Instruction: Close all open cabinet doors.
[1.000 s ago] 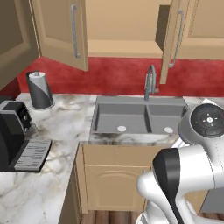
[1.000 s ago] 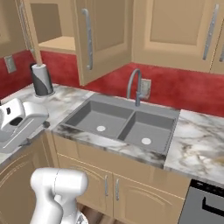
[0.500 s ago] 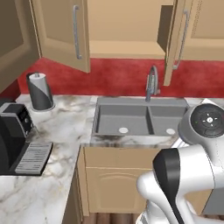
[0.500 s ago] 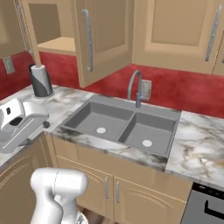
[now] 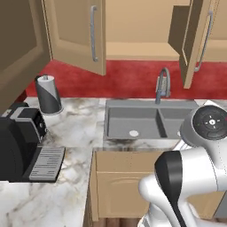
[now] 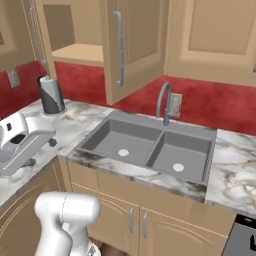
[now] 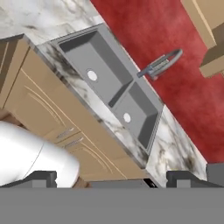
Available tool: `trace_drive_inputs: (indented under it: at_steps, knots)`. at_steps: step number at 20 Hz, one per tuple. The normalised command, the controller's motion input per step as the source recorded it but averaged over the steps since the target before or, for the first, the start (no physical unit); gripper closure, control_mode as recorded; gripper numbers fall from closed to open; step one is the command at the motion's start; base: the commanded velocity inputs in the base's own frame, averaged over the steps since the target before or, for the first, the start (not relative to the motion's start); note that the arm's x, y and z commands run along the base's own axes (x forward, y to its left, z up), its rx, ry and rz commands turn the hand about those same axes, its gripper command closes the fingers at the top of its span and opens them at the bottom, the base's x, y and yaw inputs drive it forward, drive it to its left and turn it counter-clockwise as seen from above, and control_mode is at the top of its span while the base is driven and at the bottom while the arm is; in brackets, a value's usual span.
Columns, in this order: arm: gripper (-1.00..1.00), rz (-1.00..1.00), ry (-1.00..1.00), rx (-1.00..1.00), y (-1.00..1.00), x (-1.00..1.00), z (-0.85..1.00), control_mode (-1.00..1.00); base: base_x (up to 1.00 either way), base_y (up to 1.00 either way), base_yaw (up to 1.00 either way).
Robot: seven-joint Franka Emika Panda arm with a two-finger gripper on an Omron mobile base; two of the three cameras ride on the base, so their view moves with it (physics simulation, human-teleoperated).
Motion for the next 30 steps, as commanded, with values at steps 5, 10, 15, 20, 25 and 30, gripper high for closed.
trace_drive_inputs:
  at_steps: [5, 10, 15, 20, 25, 30]
  knots:
    - [-1.00, 0.00, 0.00, 0.00, 0.00, 0.00, 0.00, 1.00, 0.55, 0.08, -0.06]
    - [-1.00, 0.00, 0.00, 0.00, 0.00, 0.00, 0.00, 1.00, 0.66, 0.12, -0.08]
    - [-1.00, 0.00, 0.00, 0.00, 0.00, 0.00, 0.00, 1.00, 0.46, 0.37, -0.04]
    - [-1.00, 0.00, 0.00, 0.00, 0.00, 0.00, 0.00, 1.00, 0.33, 0.38, -0.03]
    - [-1.00, 0.00, 0.00, 0.00, 0.00, 0.00, 0.00, 1.00, 0.26, 0.34, -0.03]
    - [-1.00, 0.00, 0.00, 0.00, 0.00, 0.00, 0.00, 1.00, 0.37, 0.31, -0.03]
